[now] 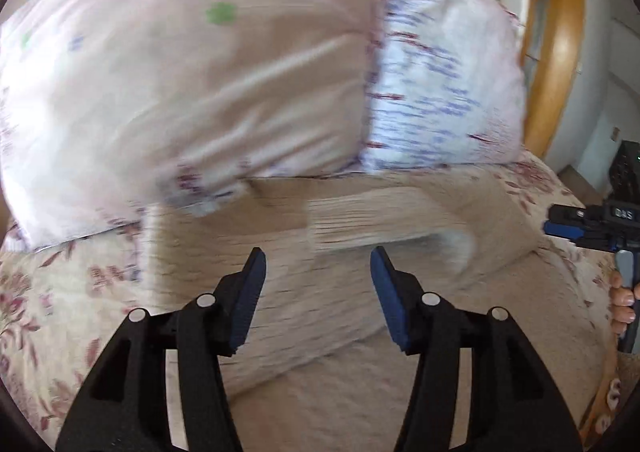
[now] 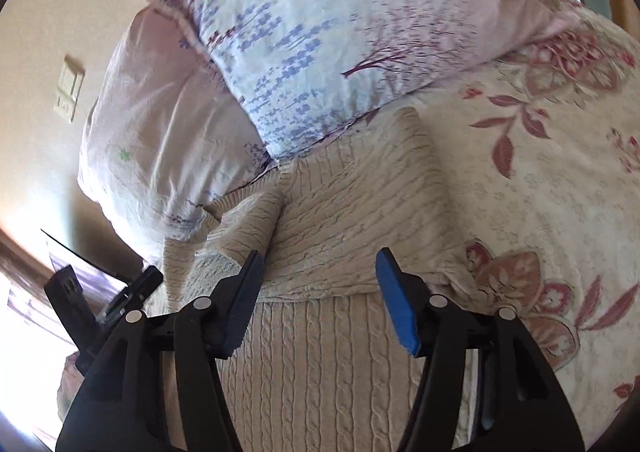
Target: Fold small clothes
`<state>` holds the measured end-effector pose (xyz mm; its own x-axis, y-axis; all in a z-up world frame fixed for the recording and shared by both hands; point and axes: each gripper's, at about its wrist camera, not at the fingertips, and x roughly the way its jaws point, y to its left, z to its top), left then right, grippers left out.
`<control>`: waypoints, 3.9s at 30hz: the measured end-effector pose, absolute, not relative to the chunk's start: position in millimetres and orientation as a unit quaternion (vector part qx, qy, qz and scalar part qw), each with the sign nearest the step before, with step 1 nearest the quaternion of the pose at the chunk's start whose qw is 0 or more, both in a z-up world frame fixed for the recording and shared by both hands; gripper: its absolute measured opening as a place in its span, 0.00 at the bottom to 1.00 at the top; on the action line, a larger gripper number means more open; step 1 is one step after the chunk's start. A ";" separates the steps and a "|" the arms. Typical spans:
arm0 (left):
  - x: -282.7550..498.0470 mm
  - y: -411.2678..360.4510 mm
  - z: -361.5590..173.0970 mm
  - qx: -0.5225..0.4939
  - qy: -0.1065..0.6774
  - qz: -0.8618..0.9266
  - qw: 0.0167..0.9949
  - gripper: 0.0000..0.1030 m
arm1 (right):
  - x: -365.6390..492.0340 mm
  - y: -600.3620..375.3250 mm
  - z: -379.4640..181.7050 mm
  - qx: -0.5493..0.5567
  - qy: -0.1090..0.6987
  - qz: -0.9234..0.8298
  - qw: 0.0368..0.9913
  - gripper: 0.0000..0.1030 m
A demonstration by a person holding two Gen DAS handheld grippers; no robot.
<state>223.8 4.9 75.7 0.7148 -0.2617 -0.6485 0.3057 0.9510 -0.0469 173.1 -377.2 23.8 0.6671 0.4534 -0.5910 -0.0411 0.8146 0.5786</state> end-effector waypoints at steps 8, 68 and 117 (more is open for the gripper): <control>198.3 74.4 58.6 0.053 0.365 -0.123 0.921 0.59 | 188.6 -212.0 45.2 -0.102 0.338 0.170 0.920 0.59; 174.1 131.7 24.9 0.043 0.411 0.055 0.909 0.85 | 202.2 -356.5 -19.6 0.302 0.396 0.060 0.865 0.09; 57.5 148.6 1.1 -0.189 0.419 -0.154 0.875 0.62 | 24.1 -439.7 -32.3 0.316 0.411 0.148 0.842 0.62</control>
<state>57.5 148.6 1.1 0.6016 -0.4288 -0.6740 0.1114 0.8805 -0.4607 24.1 -439.7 -32.3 0.6182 0.5095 -0.5985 0.0109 0.7559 0.6547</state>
